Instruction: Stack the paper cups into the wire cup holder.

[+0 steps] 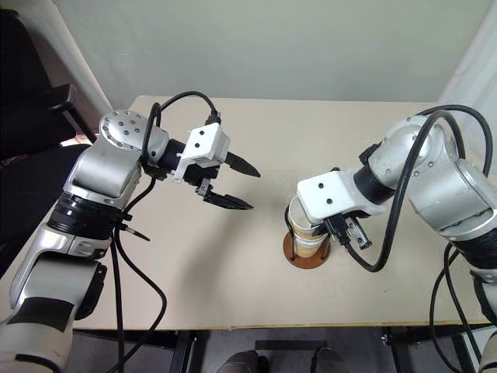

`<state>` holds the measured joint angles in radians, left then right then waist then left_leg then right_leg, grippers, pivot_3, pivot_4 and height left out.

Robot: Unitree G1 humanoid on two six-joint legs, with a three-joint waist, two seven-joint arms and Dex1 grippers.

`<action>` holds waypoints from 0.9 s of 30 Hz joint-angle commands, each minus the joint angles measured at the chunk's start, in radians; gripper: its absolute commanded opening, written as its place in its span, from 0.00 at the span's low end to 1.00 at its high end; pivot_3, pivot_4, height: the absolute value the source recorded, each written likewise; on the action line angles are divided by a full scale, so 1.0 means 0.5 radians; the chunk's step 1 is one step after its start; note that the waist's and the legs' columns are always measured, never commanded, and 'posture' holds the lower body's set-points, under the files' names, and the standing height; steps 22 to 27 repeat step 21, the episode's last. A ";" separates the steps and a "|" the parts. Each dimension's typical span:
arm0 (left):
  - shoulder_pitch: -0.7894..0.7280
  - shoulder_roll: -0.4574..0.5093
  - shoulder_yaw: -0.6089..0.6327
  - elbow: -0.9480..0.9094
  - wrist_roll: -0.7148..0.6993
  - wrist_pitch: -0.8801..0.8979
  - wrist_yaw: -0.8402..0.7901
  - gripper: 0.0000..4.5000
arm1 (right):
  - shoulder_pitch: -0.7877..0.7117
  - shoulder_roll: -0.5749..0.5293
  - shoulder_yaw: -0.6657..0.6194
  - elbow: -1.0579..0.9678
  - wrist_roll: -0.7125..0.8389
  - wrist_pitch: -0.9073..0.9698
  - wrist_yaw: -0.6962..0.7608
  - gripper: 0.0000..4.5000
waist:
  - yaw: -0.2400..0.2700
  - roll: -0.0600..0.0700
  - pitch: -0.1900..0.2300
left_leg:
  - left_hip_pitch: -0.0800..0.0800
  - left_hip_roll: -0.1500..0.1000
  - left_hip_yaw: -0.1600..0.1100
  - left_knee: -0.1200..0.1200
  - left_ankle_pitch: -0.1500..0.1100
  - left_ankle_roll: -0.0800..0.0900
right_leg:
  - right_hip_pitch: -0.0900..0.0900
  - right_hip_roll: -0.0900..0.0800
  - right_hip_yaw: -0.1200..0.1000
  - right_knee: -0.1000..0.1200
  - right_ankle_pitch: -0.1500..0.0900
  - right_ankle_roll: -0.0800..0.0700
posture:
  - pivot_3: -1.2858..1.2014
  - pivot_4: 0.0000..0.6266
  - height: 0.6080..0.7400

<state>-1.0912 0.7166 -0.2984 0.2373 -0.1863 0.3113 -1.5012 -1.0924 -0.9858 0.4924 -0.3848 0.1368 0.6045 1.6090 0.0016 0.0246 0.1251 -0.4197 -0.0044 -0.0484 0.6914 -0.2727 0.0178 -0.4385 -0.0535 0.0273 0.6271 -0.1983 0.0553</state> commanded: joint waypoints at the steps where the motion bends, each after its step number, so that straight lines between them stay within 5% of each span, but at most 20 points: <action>1: -0.020 0.022 0.066 -0.067 -0.006 0.003 0.002 0.84 | -0.067 0.024 -0.063 0.016 0.027 0.100 0.006 0.09 | 0.000 0.000 0.000 | 0.000 0.000 0.000 0.000 0.000 0.000 | 0.000 0.000 0.000 0.000 0.000 0.000 | 0.52 0.24 1.00; 9: -0.016 0.034 0.080 -0.028 0.007 -0.035 0.021 0.84 | -0.292 -0.006 -0.341 0.238 0.174 0.545 -0.106 0.64 | 0.004 0.000 0.000 | 0.000 0.000 0.000 -0.002 0.001 -0.001 | -0.001 0.000 0.000 0.000 -0.001 -0.001 | 0.52 0.24 1.00; 17: 0.087 0.036 0.243 -0.055 -0.071 0.136 0.220 0.84 | 0.194 -0.336 -0.864 0.196 0.280 0.826 -0.427 0.64 | 0.017 -0.001 0.001 | -0.001 0.000 0.001 -0.011 0.001 -0.003 | -0.001 0.000 -0.001 -0.003 -0.003 -0.004 | 0.52 0.24 1.00; 21: 0.194 0.074 0.362 -0.079 -0.102 0.219 0.335 0.84 | 0.671 -0.451 -1.463 0.035 0.293 1.045 -0.649 0.64 | 0.020 -0.001 0.001 | 0.000 0.000 0.003 -0.016 0.004 -0.007 | -0.005 -0.001 0.001 -0.001 -0.003 0.001 | 0.52 0.24 1.00; 27: 0.194 0.074 0.362 -0.079 -0.102 0.219 0.335 0.84 | 0.671 -0.451 -1.463 0.035 0.293 1.045 -0.649 0.64 | 0.020 -0.001 0.001 | 0.000 0.000 0.003 -0.016 0.004 -0.007 | -0.005 -0.001 0.001 -0.001 -0.003 0.001 | 0.52 0.24 1.00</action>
